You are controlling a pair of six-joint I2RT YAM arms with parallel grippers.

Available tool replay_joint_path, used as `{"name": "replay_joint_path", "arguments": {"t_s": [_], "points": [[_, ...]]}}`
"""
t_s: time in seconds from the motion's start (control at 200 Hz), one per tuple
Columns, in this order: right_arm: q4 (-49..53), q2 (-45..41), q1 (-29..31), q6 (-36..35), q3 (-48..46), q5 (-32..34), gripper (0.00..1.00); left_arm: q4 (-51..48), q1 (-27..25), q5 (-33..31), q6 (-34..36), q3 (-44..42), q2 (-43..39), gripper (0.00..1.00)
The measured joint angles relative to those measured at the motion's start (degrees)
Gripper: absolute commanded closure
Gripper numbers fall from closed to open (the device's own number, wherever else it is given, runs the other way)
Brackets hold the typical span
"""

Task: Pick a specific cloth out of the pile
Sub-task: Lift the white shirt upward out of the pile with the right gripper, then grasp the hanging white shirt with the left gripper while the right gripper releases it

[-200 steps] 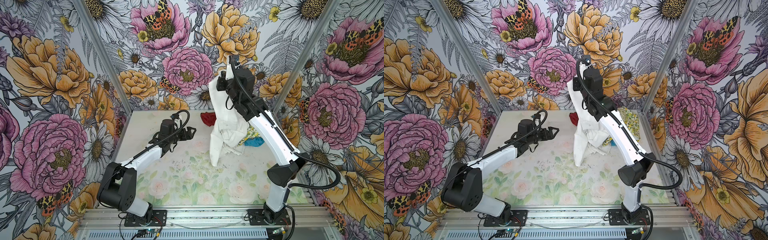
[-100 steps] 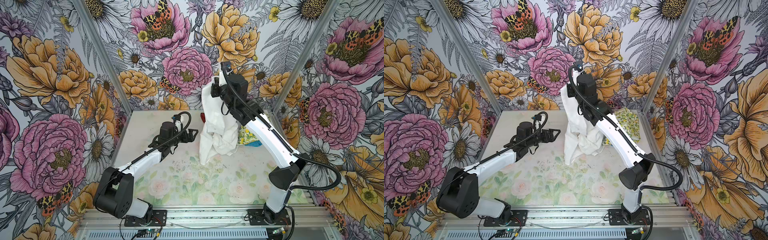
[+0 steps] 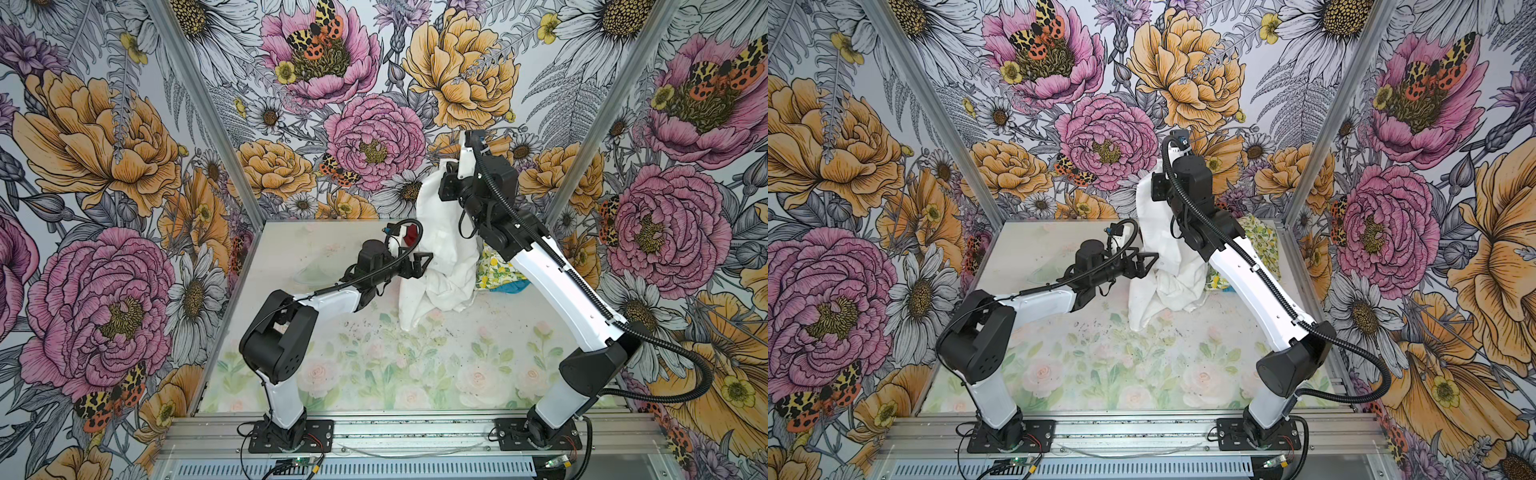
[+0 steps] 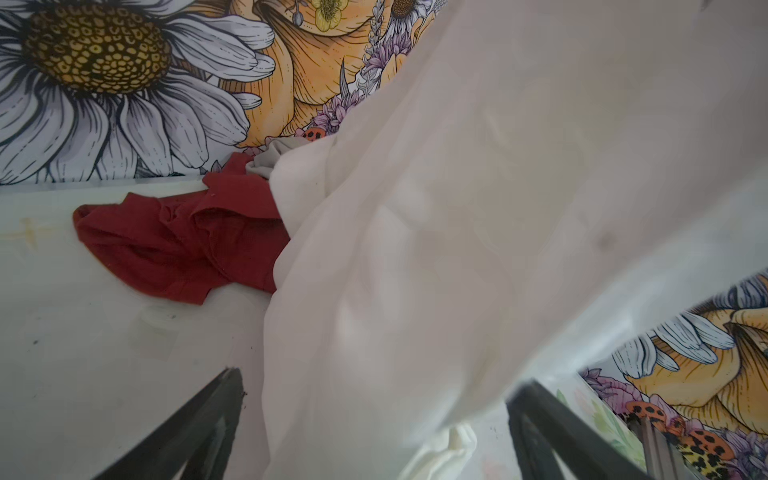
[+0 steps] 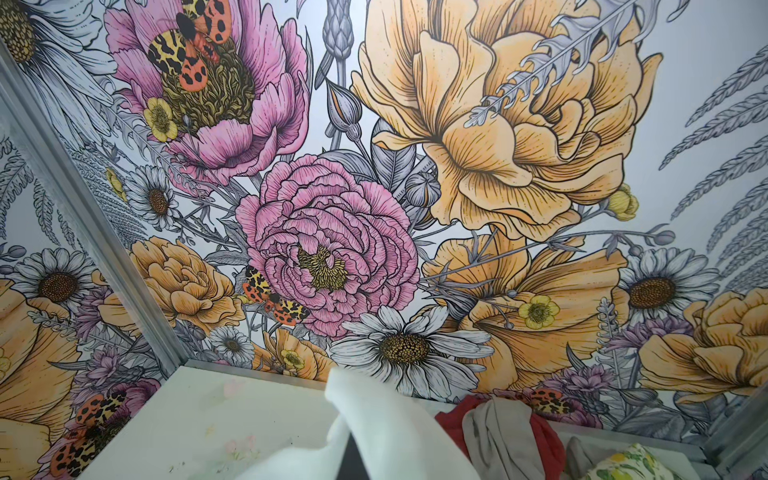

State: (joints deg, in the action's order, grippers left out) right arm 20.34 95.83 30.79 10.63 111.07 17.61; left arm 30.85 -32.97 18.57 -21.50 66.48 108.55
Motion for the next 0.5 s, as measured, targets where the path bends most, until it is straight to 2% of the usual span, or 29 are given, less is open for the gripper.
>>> {"name": "replay_joint_path", "arguments": {"t_s": [0.075,0.1,0.13,0.295,0.5], "points": [[0.0,-0.6,-1.2,1.2,-2.0,-1.3,1.00,4.0,-0.7,-0.2,-2.3,2.6,4.6,0.79],[0.0,-0.8,-1.7,1.6,-2.7,-1.6,1.00,5.1,-0.9,-0.1,-2.7,3.3,5.8,0.91],[0.0,-1.0,-2.4,2.0,-3.7,-2.2,1.00,5.8,-1.0,-0.1,-3.4,3.9,6.8,1.00],[0.0,-2.5,-6.2,3.8,-9.0,-4.3,1.00,6.8,-1.2,-0.6,-4.3,4.6,7.7,1.00],[-0.7,-7.0,-9.3,4.7,-19.2,-6.3,1.00,2.9,-1.2,-1.3,-3.5,4.5,2.1,1.00]]}}
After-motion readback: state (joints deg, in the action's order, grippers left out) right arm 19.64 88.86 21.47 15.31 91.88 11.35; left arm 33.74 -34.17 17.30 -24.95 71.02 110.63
